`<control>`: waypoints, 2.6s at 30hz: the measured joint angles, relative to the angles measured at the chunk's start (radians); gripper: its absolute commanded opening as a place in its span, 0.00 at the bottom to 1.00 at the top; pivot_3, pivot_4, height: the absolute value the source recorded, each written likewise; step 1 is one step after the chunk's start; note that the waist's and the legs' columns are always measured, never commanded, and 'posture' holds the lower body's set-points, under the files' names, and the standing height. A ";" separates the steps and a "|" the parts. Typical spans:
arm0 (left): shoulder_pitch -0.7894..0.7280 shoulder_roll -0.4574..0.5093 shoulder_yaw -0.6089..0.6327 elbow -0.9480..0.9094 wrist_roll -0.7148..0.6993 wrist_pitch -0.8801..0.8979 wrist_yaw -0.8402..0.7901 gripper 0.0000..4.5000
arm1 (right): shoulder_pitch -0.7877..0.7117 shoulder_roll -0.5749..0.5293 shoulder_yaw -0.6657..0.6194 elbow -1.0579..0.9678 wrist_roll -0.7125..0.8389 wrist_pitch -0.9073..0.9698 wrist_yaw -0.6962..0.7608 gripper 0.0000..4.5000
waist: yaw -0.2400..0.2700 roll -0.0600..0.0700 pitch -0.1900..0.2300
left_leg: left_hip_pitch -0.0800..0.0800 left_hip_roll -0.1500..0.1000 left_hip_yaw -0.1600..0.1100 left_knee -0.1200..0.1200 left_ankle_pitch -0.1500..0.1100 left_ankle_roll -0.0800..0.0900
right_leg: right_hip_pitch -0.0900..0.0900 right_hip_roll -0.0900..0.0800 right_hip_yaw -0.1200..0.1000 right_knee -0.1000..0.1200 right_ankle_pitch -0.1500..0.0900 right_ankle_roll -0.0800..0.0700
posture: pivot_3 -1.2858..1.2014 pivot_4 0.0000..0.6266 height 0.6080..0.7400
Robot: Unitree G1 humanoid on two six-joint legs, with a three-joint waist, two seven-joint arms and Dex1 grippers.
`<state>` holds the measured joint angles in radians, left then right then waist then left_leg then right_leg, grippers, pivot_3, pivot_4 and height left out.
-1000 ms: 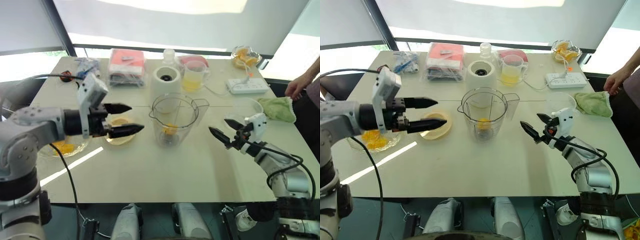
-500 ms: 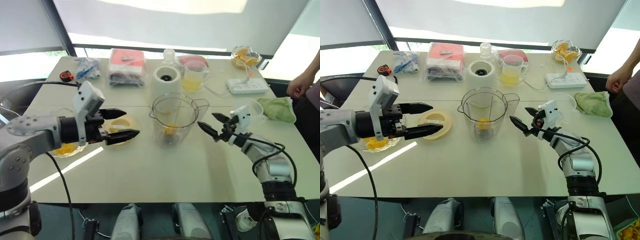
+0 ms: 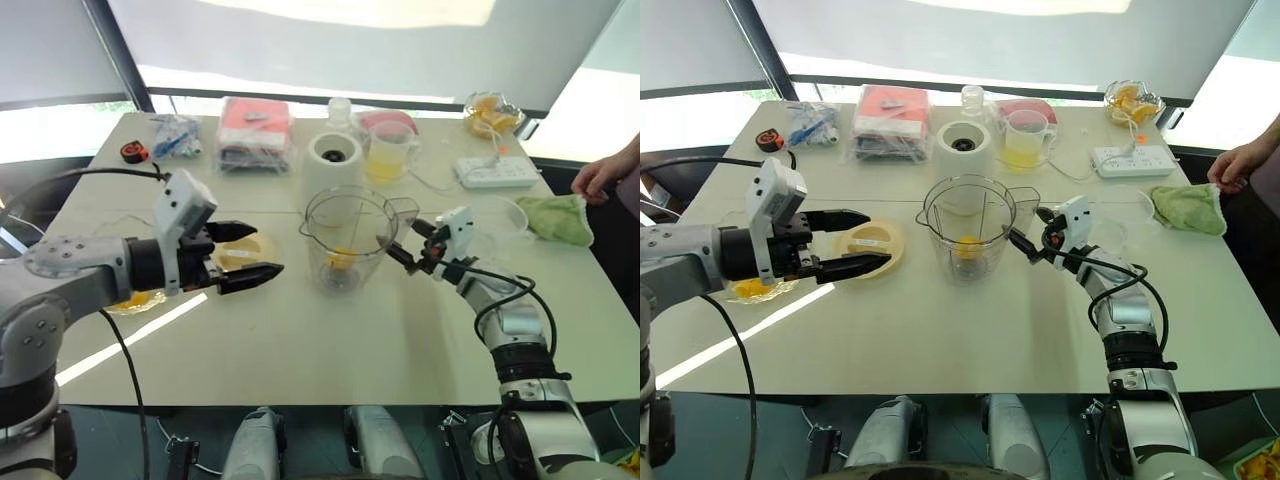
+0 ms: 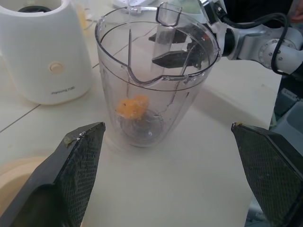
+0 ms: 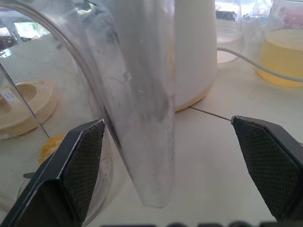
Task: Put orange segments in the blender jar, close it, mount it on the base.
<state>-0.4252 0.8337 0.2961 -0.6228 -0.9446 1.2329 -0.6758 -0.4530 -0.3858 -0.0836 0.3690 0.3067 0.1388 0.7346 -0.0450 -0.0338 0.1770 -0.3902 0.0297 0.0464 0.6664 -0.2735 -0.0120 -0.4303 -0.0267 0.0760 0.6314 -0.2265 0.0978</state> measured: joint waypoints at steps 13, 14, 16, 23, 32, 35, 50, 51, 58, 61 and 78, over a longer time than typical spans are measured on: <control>0.028 0.066 -0.006 -0.003 -0.049 -0.044 -0.026 0.99 | 0.282 -0.112 -0.068 -0.242 0.027 0.131 -0.012 1.00 | 0.000 0.000 0.000 | 0.000 0.000 0.000 0.000 0.000 0.000 | 0.000 0.000 0.000 0.000 -0.002 -0.003 | 0.52 0.24 1.00; 0.027 0.071 -0.006 -0.002 -0.056 -0.045 -0.033 0.99 | 0.306 -0.114 -0.088 -0.260 0.030 0.137 -0.029 1.00 | -0.001 0.000 0.000 | 0.000 0.000 0.001 0.000 0.000 0.000 | 0.000 0.000 0.000 0.000 -0.002 -0.003 | 0.52 0.24 1.00; 0.026 0.078 -0.006 -0.002 -0.074 -0.048 -0.042 0.99 | 0.346 -0.117 -0.126 -0.270 0.022 0.131 -0.074 1.00 | 0.000 0.000 0.000 | 0.000 0.000 0.000 0.000 0.000 0.000 | 0.000 0.000 0.000 0.000 -0.002 -0.003 | 0.52 0.24 1.00; 0.025 0.082 -0.010 0.012 -0.088 -0.077 -0.037 0.99 | 0.299 -0.109 -0.214 -0.076 -0.107 0.018 -0.355 1.00 | -0.009 0.000 0.000 | 0.001 -0.001 0.002 0.000 0.000 0.000 | 0.000 0.000 0.002 -0.001 -0.002 -0.004 | 0.52 0.24 1.00; 0.062 0.085 -0.005 -0.008 -0.120 -0.083 0.008 0.99 | 0.094 -0.119 -0.222 0.240 -0.175 -0.108 -0.515 1.00 | -0.025 0.000 0.000 | 0.000 -0.001 0.002 -0.001 0.000 0.000 | 0.000 0.000 0.002 -0.001 -0.002 -0.003 | 0.52 0.24 1.00; 0.079 0.094 0.004 -0.016 -0.143 -0.083 0.026 0.99 | 0.053 -0.134 -0.223 0.337 -0.188 -0.149 -0.568 1.00 | -0.026 0.000 0.000 | 0.000 -0.001 0.002 -0.001 0.000 0.000 | 0.000 0.000 0.002 -0.001 -0.002 -0.003 | 0.52 0.24 1.00; 0.104 0.123 0.023 -0.028 -0.203 -0.091 0.083 0.99 | -0.070 -0.165 -0.219 0.568 -0.218 -0.292 -0.644 1.00 | -0.027 0.000 0.000 | 0.001 -0.001 0.002 -0.001 0.000 0.000 | 0.000 0.000 0.003 -0.001 -0.002 -0.003 | 0.52 0.24 1.00; 0.104 0.123 0.022 -0.028 -0.203 -0.091 0.086 0.99 | -0.086 -0.169 -0.217 0.593 -0.224 -0.301 -0.648 1.00 | -0.028 0.000 0.000 | 0.001 -0.001 0.002 -0.001 0.000 0.000 | 0.000 0.000 0.003 -0.001 -0.002 -0.003 | 0.52 0.24 1.00; 0.097 0.123 -0.006 -0.028 -0.206 -0.104 0.113 0.99 | -0.185 -0.173 -0.201 0.728 -0.241 -0.359 -0.658 1.00 | -0.029 0.000 0.000 | 0.001 -0.001 0.002 -0.001 0.000 0.000 | 0.000 0.000 0.003 -0.001 -0.002 -0.003 | 0.52 0.24 1.00; 0.097 0.123 -0.007 -0.029 -0.223 -0.105 0.127 0.99 | -0.215 -0.173 -0.195 0.778 -0.249 -0.373 -0.664 1.00 | -0.030 0.000 0.000 | 0.001 -0.001 0.001 -0.001 0.000 0.000 | 0.000 0.000 0.003 -0.001 -0.002 -0.003 | 0.52 0.24 1.00; 0.105 0.127 -0.006 -0.047 -0.245 -0.116 0.172 1.00 | -0.267 -0.159 -0.159 0.857 -0.283 -0.416 -0.670 0.01 | -0.029 0.000 0.000 | 0.001 -0.001 0.001 -0.001 0.000 0.000 | 0.001 0.000 0.003 -0.002 -0.002 -0.003 | 0.52 0.24 1.00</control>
<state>-0.3204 0.9606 0.2897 -0.6697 -1.1895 1.1168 -0.5036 -0.7205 -0.5447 -0.2427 1.2259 0.0233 -0.2769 0.0645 -0.0742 -0.0339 0.1771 -0.3895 0.0285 0.0475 0.6657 -0.2735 -0.0119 -0.4298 -0.0264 0.0789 0.6299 -0.2283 0.0945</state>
